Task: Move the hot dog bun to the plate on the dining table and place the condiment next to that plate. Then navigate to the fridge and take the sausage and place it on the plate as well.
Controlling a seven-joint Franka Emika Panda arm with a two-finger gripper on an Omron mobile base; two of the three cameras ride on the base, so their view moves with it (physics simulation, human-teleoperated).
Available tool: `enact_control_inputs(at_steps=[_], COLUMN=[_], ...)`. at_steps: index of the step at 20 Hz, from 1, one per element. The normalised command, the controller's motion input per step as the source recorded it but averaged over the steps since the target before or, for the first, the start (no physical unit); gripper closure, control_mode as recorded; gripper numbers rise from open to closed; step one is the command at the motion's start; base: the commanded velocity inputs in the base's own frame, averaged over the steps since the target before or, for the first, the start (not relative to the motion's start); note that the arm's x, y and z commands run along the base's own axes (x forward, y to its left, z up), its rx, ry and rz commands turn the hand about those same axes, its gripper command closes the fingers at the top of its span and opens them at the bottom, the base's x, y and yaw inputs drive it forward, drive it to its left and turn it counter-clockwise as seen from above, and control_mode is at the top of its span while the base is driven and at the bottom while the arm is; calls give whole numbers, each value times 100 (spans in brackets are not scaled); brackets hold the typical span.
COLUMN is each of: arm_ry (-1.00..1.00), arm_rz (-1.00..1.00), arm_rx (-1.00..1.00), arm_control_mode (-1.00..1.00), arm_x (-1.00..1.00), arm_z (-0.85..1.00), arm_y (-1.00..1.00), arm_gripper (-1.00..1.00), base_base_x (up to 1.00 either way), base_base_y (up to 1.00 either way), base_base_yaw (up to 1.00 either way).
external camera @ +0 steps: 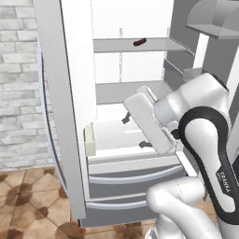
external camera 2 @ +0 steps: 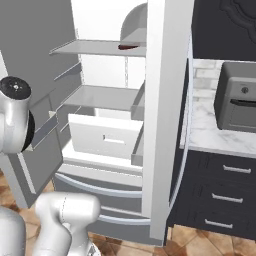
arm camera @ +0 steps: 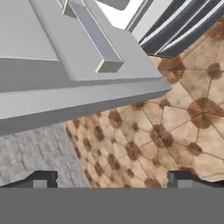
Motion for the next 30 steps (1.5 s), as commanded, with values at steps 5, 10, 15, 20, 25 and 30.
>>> enact_control_inputs(at_steps=[5,10,15,20,25,30], arm_ry=[-41,-50,-40,-13,1,1], arm_rz=[25,40,25,0,0,0], arm_rx=[-41,-43,-47,-26,-1,0], arm_control_mode=[-100,-100,-100,-100,-100,100], arm_x=[0,-11,-43,-23,6,10], arm_z=[8,0,-5,-10,0,0], arm_y=[-89,-85,-61,-18,0,0], arm_gripper=[-100,-100,-100,-100,-100,-100], base_base_x=[0,0,0,0,0,41], base_base_y=[0,0,0,0,0,16], base_base_yaw=[0,0,0,0,0,-4])
